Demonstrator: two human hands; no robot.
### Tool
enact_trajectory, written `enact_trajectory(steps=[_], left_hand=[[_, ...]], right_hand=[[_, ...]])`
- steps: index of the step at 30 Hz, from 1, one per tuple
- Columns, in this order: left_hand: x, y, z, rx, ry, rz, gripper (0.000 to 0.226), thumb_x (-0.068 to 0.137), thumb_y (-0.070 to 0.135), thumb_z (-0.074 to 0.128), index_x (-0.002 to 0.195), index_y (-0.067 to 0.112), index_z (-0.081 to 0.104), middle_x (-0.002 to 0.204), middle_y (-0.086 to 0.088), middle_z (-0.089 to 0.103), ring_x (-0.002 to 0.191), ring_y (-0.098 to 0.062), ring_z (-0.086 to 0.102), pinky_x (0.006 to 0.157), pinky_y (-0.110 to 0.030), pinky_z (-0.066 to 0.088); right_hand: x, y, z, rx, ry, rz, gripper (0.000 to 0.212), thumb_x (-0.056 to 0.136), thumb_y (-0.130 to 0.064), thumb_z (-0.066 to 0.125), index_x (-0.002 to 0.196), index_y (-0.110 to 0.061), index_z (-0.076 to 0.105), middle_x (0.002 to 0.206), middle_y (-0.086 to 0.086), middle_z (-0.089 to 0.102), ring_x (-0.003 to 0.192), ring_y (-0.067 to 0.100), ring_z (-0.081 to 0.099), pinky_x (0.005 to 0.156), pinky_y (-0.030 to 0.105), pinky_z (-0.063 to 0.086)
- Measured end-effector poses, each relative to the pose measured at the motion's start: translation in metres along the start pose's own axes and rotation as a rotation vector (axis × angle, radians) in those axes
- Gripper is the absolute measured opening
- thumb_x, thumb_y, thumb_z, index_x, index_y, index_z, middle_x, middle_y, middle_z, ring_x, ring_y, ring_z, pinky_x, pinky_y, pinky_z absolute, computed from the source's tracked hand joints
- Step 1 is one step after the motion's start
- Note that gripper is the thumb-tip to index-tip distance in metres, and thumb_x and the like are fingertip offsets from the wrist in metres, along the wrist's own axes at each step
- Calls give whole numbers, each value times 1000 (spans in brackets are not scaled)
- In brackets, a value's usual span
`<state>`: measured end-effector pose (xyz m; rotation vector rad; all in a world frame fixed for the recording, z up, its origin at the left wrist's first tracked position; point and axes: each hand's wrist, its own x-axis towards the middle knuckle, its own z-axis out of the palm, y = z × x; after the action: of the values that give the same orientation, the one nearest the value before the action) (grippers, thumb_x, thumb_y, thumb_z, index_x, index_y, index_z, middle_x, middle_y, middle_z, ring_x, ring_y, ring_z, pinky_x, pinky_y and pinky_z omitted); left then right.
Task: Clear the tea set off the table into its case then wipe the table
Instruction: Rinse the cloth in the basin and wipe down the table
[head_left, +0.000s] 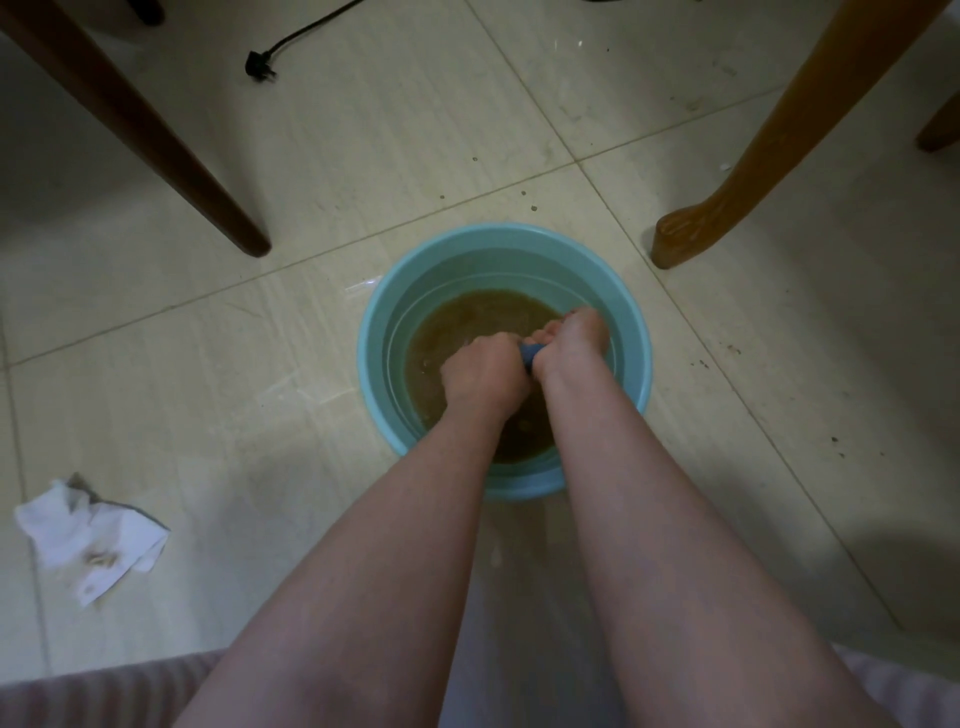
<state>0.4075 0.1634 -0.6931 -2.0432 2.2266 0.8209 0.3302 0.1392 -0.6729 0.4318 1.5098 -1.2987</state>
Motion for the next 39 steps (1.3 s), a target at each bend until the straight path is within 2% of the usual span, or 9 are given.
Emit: enact_trajectory(steps=[4, 7, 10, 15, 23, 26, 31, 34, 39], left_hand=[[8, -2, -9, -74, -248, 28, 6, 84, 23, 58, 86, 17, 58, 96, -12, 68, 86, -29, 64, 69, -31, 46], [18, -7, -25, -172, -535, 51, 31, 74, 22, 76, 100, 14, 61, 99, -10, 67, 86, -26, 63, 71, -30, 48], [22, -12, -26, -142, -422, 111, 25, 75, 18, 73, 96, 17, 60, 98, -11, 66, 82, -24, 60, 67, -28, 45], [11, -6, -6, -527, -494, -66, 12, 92, 2, 48, 97, 7, 58, 76, -12, 65, 52, -21, 66, 49, -35, 58], [3, -15, -17, -1003, -941, -253, 27, 99, 27, 44, 76, 14, 50, 42, 7, 28, 28, -4, 20, 35, -8, 13], [3, -14, -19, -1130, -1041, -270, 30, 99, 28, 38, 71, 17, 42, 40, 8, 27, 26, -3, 18, 37, -9, 9], [-6, -11, -12, -979, -900, -264, 23, 89, 15, 45, 67, 17, 40, 44, 5, 27, 29, -7, 19, 36, -10, 13], [-2, -5, -8, -622, -643, -125, 12, 74, 8, 55, 68, 15, 47, 53, -4, 42, 41, -17, 39, 43, -20, 30], [-16, 9, 5, -325, -156, -127, 14, 90, 26, 45, 89, 18, 58, 93, -7, 65, 86, -27, 64, 71, -32, 47]], right_hand=[[1, 0, -6, 20, 57, 59, 34, 93, -8, 31, 62, -17, 25, 60, 0, 25, 47, 15, 23, 43, 19, 25], [6, -6, -12, 121, 115, 134, 32, 95, -13, 31, 64, -19, 28, 62, 1, 29, 52, 16, 25, 48, 21, 29], [11, -10, -15, 279, 110, 213, 34, 93, -8, 33, 60, -17, 30, 58, 0, 33, 50, 16, 29, 57, 24, 32], [18, -7, -19, 124, -121, 63, 37, 94, -25, 56, 62, -16, 39, 59, 0, 41, 55, 16, 43, 58, 26, 41], [18, -17, -40, -135, -709, 33, 25, 86, -34, 58, 103, -15, 60, 134, 21, 52, 114, 33, 56, 99, 45, 45], [13, -17, -39, -98, -839, 35, 14, 85, -25, 57, 96, -16, 56, 107, 13, 69, 97, 27, 68, 86, 42, 53], [9, -9, -24, -393, -704, -97, 24, 91, -23, 64, 72, -19, 49, 49, -5, 42, 43, 8, 42, 52, 24, 42], [7, -1, -16, -400, -483, -131, 44, 90, -36, 63, 56, -22, 39, 41, -5, 27, 35, 10, 24, 44, 24, 26], [1, 8, -3, -365, -147, -299, 32, 88, -15, 47, 58, -21, 38, 44, -4, 30, 38, 12, 26, 43, 23, 26]])
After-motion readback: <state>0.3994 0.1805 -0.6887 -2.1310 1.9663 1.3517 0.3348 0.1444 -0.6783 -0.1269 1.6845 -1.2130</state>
